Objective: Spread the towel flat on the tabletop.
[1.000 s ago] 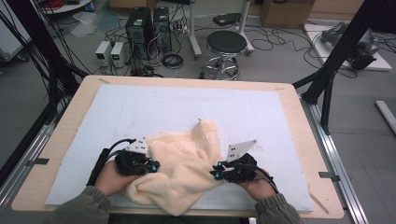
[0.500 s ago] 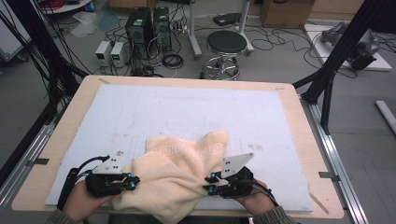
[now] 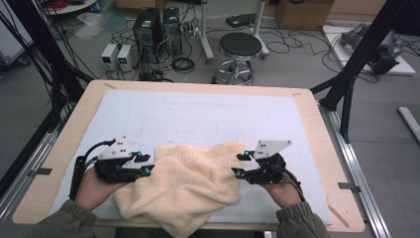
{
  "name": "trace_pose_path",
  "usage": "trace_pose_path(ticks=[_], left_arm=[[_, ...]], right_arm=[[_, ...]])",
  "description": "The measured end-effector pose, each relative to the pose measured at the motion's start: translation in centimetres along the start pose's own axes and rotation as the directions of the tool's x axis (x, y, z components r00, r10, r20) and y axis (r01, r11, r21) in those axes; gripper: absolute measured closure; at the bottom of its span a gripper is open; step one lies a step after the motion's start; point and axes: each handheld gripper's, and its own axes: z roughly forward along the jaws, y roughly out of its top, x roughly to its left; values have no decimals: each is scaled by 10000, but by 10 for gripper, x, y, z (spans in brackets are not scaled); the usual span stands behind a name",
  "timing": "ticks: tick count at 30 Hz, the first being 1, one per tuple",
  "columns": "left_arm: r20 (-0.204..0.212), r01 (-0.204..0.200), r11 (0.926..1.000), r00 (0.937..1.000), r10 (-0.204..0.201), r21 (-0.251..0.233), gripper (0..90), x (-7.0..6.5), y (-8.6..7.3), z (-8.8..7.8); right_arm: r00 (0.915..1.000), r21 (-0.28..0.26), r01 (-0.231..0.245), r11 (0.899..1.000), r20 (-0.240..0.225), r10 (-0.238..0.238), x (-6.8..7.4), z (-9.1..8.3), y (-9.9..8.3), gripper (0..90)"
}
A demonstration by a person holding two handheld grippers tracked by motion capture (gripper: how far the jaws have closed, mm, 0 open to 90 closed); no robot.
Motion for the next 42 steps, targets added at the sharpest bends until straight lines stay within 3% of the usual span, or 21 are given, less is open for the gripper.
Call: trace_pose_path(ticks=[3,6,9,11,13,15,18,21,26,29,31,33,35,37,39,42], left_arm=[[-417,151,9991,9990,-135,397,592,13,0,23],[-585,173,9940,9982,-110,1084,583,21,-3,44],[-717,171,9874,9974,-59,1570,573,27,-7,64],[-815,342,9822,9965,-194,1847,569,32,-10,72],[-825,685,9779,9952,-531,1974,575,37,-13,80],[-766,1086,9747,9925,-952,1954,576,41,-16,85],[-739,1255,9748,9908,-1136,1844,630,41,-16,86],[-577,1204,9741,9921,-1113,1912,783,40,-15,86],[-690,1235,9787,9911,-1135,1641,847,41,-12,86],[-1129,1393,9869,9851,-1297,816,853,43,-5,80],[-1595,1447,9888,9777,-1369,380,852,47,0,77],[-1691,1687,9853,9722,-1619,265,837,51,2,78],[-1846,1826,9831,9668,-1768,145,791,55,1,79],[-1705,1955,9807,9664,-1926,-1,744,57,0,78],[-1625,2005,9797,9666,-1981,-17,701,59,0,77],[-1342,2002,9794,9716,-1947,283,672,58,-1,83]], right_arm=[[9989,307,-317,9990,346,306,-16,13,-7,468],[9979,648,-564,9963,340,543,-29,29,-14,442],[9974,1301,-661,9893,379,616,-37,45,-20,434],[9972,1696,-722,9829,323,677,-39,54,-23,447],[9978,1733,-647,9827,243,614,-39,59,-24,474],[9977,1679,-682,9834,176,662,-40,58,-24,574],[9973,1661,-687,9837,-132,719,-41,56,-25,804],[9989,1876,-420,9813,-145,456,-39,55,-21,845],[9981,1489,-422,9880,502,350,-47,41,-11,848],[9952,1096,-542,9925,872,447,-51,32,-2,848],[9929,976,-577,9935,1094,470,-54,32,3,846],[9918,1224,-724,9898,1138,585,-56,40,1,833],[9909,1660,-827,9827,1187,633,-58,47,-3,720],[9912,1376,-1044,9850,956,917,-61,46,-5,652],[9912,1061,-972,9896,1006,866,-62,40,-5,599],[9899,921,-1114,9895,978,1023,-64,32,-9,535]])
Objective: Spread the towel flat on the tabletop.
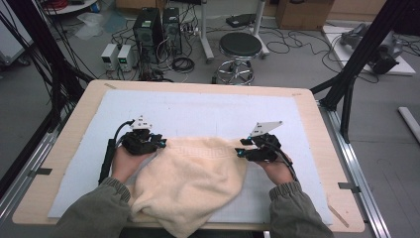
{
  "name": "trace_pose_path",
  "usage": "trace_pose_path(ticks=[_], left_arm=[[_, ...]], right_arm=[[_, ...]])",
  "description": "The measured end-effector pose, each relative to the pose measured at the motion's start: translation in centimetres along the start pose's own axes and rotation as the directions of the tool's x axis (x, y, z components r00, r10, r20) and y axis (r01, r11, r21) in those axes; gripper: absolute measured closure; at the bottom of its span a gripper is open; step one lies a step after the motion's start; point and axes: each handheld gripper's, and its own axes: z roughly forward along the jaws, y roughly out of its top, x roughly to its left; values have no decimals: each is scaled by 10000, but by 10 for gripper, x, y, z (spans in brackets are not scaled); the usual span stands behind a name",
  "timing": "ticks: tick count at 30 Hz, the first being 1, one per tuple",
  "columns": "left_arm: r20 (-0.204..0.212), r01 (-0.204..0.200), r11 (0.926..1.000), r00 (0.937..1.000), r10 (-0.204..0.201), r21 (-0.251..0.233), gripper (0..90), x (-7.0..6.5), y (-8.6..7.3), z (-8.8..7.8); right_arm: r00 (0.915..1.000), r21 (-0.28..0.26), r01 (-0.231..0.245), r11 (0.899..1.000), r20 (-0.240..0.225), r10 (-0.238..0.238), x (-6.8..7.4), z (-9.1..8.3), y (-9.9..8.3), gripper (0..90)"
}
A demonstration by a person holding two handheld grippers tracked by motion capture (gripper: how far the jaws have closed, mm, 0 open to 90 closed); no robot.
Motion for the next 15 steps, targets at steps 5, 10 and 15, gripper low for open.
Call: trace_pose_path(ticks=[5,10,15], left_arm=[[120,-209,9956,9997,199,912,596,-3,-5,17],[81,-482,9924,9988,476,1135,745,-3,-6,19],[-55,-469,9924,9988,478,1136,852,-4,-5,19]], right_arm=[[9977,776,-381,9963,-526,423,-1,6,-16,413],[9983,1260,-60,9920,-570,133,4,20,-17,542],[9975,1019,203,9946,-690,-133,7,28,-9,831]])
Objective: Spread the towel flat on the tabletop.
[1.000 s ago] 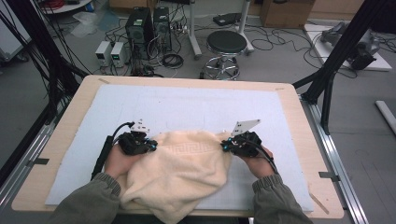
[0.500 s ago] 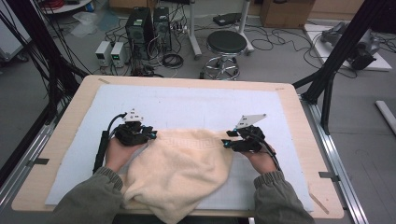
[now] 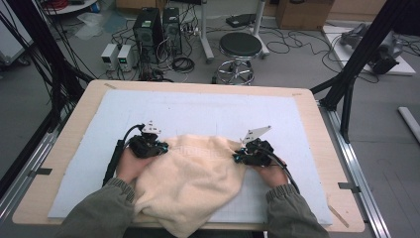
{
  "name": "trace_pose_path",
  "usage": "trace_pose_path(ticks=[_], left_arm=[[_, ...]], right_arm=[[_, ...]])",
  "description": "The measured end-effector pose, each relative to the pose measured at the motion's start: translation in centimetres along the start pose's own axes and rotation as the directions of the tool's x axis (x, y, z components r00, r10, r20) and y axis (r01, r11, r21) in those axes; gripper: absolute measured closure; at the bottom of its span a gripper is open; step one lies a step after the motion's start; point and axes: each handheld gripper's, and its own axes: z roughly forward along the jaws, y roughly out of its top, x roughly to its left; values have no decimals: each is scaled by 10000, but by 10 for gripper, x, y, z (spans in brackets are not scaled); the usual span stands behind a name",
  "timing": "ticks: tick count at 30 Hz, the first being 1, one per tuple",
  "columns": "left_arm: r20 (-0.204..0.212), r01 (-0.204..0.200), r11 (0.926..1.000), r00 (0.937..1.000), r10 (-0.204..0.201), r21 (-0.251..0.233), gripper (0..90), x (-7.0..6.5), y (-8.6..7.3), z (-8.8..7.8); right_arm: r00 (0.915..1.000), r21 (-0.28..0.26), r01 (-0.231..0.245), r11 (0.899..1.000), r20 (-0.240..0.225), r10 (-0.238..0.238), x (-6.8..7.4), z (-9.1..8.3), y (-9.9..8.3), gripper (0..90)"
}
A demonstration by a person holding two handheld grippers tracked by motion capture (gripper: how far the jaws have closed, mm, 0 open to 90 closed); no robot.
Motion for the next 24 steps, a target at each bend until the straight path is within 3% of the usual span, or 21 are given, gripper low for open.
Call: trace_pose_path(ticks=[3,7,9,13,16,19,21,24], left_arm=[[-233,69,9995,9997,-76,-308,859,3,1,-5],[-259,660,9913,9973,-694,-1139,863,14,6,-18],[-437,615,9888,9967,-680,-1360,862,15,14,-22],[-399,542,9884,9974,-604,-1420,828,15,19,-20],[-145,449,9929,9988,-467,-1098,709,12,18,-15],[129,330,9953,9994,-320,-907,618,8,18,-10],[121,256,9967,9996,-248,-764,586,7,18,-6],[-29,326,9993,9995,-326,-196,546,7,16,2]], right_arm=[[9996,-428,34,9991,279,-22,2,-3,7,842],[9968,-1045,-41,9945,785,124,-4,-22,14,845],[9958,-1330,-132,9910,875,250,-7,-30,19,837],[9960,-1199,-178,9926,844,280,-9,-22,19,612],[9967,-1217,-373,9919,669,457,-13,-20,9,557],[9974,-910,-422,9950,549,474,-15,-20,-6,496],[9977,-366,-532,9979,402,547,-16,-17,-14,436],[9979,-104,-590,9982,270,593,-16,-13,-17,434]])
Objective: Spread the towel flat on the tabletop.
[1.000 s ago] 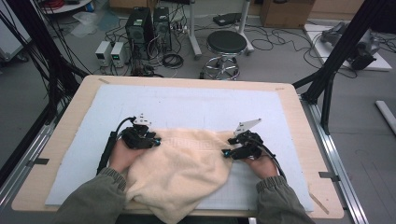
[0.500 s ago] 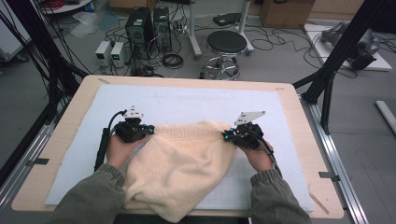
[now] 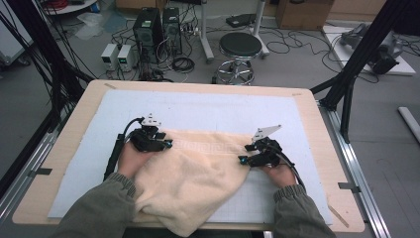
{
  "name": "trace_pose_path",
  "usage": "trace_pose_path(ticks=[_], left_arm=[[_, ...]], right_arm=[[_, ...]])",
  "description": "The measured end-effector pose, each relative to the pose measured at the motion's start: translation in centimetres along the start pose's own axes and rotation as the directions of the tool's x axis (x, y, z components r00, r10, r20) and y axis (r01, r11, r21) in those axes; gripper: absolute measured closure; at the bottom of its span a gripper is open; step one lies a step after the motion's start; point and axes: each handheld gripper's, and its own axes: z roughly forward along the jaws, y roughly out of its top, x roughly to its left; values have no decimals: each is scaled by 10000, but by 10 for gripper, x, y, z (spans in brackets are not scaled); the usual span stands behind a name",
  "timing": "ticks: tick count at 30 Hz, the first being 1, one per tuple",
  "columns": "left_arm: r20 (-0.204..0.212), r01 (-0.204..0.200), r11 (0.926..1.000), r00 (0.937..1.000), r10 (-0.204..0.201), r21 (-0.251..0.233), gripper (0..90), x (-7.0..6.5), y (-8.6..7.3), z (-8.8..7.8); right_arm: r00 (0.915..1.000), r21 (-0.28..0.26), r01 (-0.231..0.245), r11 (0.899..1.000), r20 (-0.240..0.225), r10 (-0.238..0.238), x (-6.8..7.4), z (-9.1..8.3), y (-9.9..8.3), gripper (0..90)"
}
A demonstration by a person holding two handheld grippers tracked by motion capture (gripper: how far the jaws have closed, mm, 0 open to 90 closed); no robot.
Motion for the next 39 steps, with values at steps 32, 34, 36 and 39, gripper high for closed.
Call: trace_pose_path(ticks=[32,34,36,39], left_arm=[[181,-181,9994,9997,186,-280,448,-9,5,16],[39,-126,9999,9999,126,116,438,-10,4,22],[-229,-36,9994,9997,44,336,485,-12,7,22],[-617,-53,9986,9981,86,529,601,-14,10,23]], right_arm=[[9994,-473,227,9986,-243,-239,-2,7,14,840],[9994,-442,251,9987,-243,-262,-2,7,14,837],[9994,-420,251,9988,-226,-261,-2,8,14,835],[9995,-267,166,9995,-265,-173,-1,13,14,831]])
